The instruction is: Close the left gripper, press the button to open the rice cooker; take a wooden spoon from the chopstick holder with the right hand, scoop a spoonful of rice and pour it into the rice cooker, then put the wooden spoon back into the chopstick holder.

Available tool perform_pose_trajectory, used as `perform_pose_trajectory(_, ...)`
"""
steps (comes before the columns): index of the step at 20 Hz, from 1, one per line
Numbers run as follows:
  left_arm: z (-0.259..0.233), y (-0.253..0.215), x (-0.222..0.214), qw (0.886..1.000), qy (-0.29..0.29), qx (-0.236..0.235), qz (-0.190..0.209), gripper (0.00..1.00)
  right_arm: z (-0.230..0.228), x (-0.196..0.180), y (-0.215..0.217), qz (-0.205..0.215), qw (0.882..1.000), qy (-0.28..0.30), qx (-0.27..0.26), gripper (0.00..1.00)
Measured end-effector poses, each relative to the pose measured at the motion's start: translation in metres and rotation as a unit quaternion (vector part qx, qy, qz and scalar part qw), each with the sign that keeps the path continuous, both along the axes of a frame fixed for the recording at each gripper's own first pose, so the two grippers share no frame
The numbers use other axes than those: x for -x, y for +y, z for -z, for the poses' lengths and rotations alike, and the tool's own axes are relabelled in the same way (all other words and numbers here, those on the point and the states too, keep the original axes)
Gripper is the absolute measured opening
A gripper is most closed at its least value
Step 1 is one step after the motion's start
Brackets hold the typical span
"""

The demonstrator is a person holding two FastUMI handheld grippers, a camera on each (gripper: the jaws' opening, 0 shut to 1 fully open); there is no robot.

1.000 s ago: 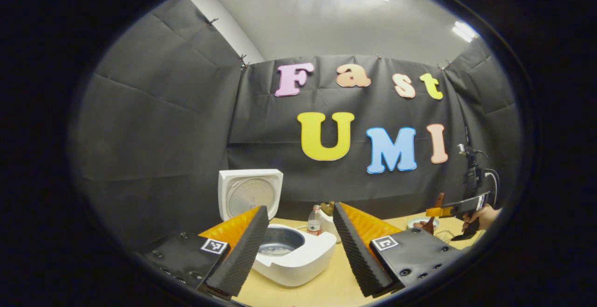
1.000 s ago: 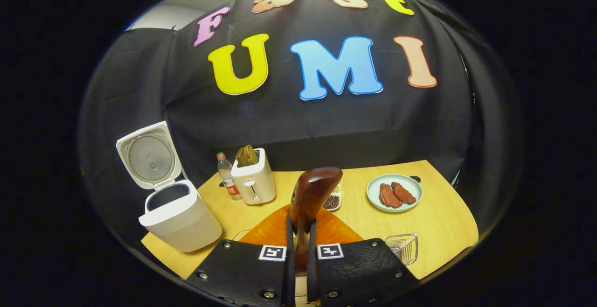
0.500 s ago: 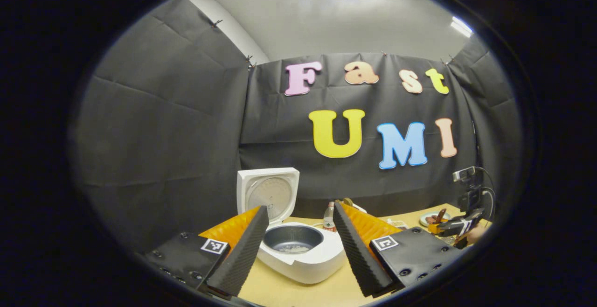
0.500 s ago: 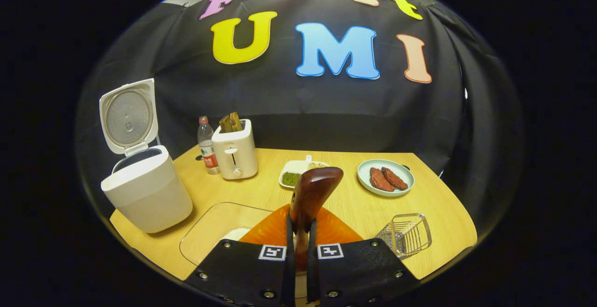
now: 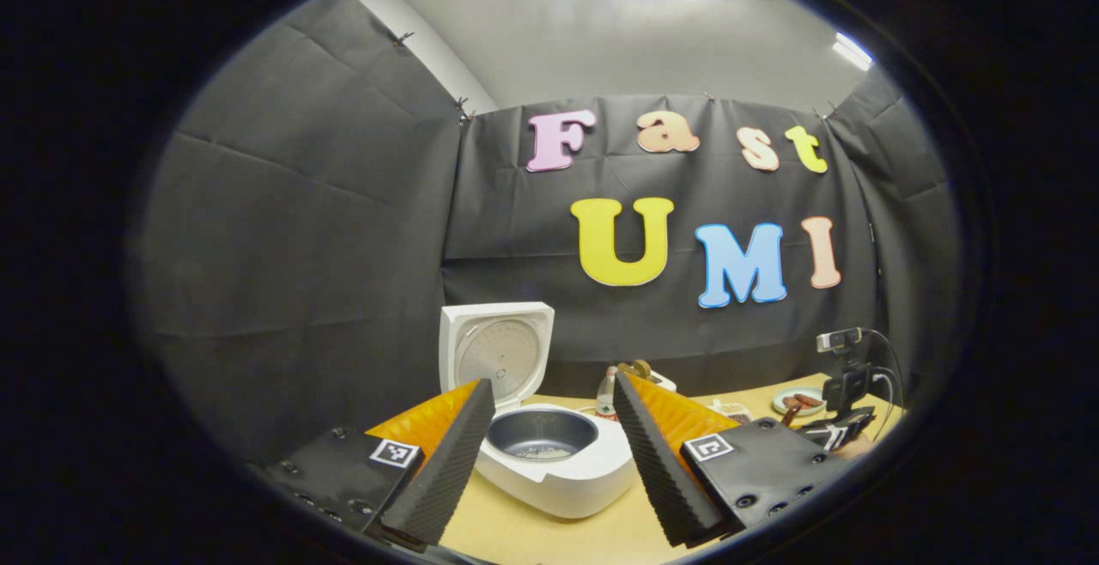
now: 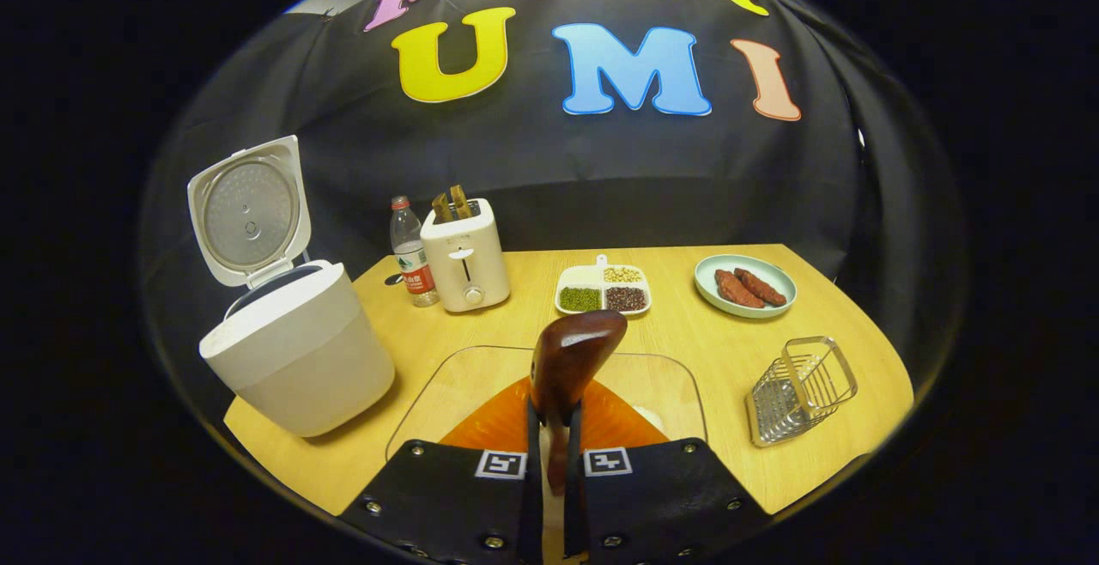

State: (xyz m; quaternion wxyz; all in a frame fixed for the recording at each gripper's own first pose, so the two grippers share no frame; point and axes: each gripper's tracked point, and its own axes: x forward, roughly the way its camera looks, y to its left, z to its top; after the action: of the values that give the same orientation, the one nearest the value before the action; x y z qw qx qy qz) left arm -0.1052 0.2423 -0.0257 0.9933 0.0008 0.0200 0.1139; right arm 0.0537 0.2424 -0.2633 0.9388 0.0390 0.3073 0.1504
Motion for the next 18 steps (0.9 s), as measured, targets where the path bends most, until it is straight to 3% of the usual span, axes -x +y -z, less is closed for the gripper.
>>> perform_pose_trajectory(3, 0.0, 0.002, 0.0, 1.0, -0.002, 0.002, -0.001, 0.96, 0.002, 0.005, 0.011, 0.01, 0.998, 0.031, -0.058, 0.07)
perform_pose_trajectory(6, 0.0, 0.003, 0.0, 1.0, -0.001, 0.003, 0.0, 0.96, 0.004, 0.004, 0.012, 0.037, 0.988, 0.071, -0.133, 0.1)
perform_pose_trajectory(9, 0.002, 0.003, 0.0, 1.0, 0.001, 0.003, 0.0, 0.96, 0.011, 0.001, 0.0, 0.072, 0.97, 0.111, -0.203, 0.1)
perform_pose_trajectory(13, 0.003, 0.005, 0.0, 1.0, 0.005, 0.003, -0.003, 0.96, 0.016, -0.008, -0.023, 0.124, 0.938, 0.147, -0.289, 0.1)
perform_pose_trajectory(18, -0.005, 0.002, -0.001, 1.0, -0.005, -0.01, -0.004, 0.96, 0.0, -0.025, -0.055, 0.163, 0.914, 0.149, -0.34, 0.1)
